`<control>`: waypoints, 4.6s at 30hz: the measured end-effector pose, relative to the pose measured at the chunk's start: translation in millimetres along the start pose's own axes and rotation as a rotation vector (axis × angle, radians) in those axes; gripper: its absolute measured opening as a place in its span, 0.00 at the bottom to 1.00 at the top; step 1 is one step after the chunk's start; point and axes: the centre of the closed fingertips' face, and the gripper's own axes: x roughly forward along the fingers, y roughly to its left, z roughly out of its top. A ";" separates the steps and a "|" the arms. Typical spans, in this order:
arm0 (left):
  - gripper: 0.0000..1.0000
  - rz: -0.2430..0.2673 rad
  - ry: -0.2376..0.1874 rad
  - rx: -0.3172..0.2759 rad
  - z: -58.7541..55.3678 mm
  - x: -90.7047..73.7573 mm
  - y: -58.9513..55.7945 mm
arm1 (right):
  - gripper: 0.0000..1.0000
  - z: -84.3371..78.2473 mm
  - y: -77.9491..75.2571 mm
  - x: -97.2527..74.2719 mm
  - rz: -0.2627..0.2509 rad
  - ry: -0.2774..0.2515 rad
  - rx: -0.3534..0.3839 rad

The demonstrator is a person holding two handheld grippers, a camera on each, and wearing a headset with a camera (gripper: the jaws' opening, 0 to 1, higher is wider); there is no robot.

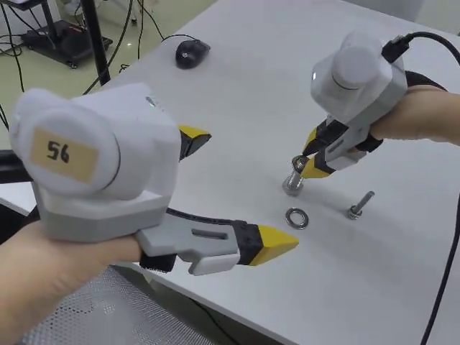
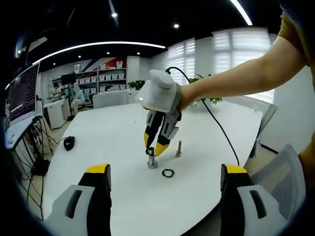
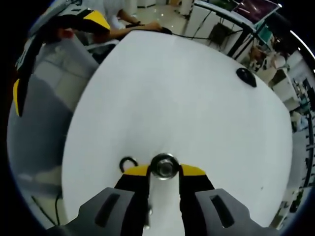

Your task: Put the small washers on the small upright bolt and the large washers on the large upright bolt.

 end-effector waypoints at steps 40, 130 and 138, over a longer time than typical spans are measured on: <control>0.92 -0.008 0.008 0.028 1.6 -4.0 -11.0 | 0.24 -37.9 52.8 11.5 0.042 -0.029 0.058; 0.91 -0.008 0.000 -0.002 -0.1 5.3 -7.0 | 0.22 -1.3 -2.7 -3.7 0.034 0.016 0.028; 0.91 -0.007 0.010 -0.006 -3.8 5.8 -4.7 | 0.22 -8.0 0.1 14.4 0.047 0.026 0.040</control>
